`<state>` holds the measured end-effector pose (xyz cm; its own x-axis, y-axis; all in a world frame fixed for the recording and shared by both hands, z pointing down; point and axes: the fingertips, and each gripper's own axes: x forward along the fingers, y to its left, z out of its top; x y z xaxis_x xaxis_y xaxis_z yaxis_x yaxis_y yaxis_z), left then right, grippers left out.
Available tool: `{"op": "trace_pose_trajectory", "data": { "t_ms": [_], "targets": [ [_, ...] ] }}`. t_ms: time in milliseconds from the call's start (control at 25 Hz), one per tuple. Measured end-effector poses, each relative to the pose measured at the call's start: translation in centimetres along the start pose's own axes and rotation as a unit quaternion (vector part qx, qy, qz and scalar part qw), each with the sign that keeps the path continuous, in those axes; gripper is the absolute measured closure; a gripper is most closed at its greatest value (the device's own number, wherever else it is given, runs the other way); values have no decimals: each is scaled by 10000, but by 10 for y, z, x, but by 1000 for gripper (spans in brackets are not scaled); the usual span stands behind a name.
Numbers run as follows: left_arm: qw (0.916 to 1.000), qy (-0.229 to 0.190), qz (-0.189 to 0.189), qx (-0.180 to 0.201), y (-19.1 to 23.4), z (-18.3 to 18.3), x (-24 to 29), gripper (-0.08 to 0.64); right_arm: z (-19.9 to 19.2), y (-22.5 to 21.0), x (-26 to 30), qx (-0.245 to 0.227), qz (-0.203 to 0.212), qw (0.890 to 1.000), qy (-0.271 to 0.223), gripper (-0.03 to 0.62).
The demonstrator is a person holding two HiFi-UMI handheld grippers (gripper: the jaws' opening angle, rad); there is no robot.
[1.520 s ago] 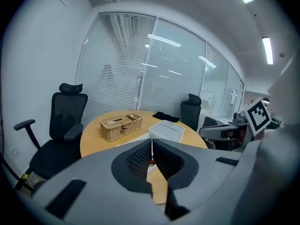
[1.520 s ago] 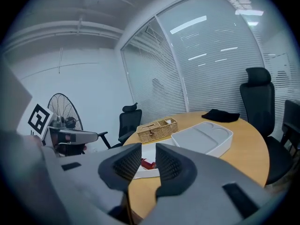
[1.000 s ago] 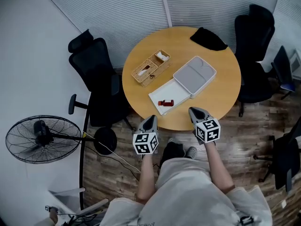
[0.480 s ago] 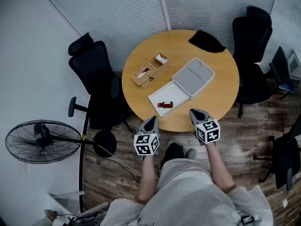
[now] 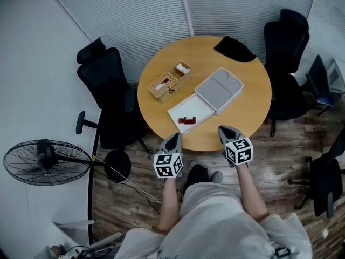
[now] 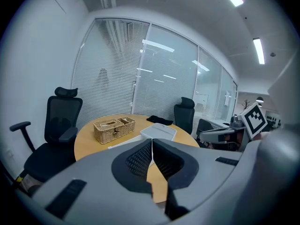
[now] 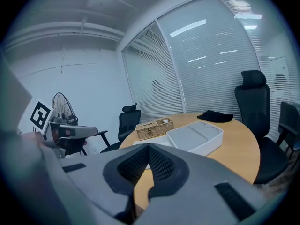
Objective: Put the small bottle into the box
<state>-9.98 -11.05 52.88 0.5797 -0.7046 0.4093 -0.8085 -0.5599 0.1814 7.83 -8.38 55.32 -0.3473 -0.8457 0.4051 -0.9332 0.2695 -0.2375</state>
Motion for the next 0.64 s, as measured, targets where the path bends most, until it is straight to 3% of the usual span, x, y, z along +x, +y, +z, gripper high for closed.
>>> {"op": "trace_pose_trajectory", "data": {
  "t_ms": [640],
  "targets": [
    [10000,15,40,-52,8,-10,-8,531,-6,5,-2,17,1,10000,-37,575]
  ]
}}
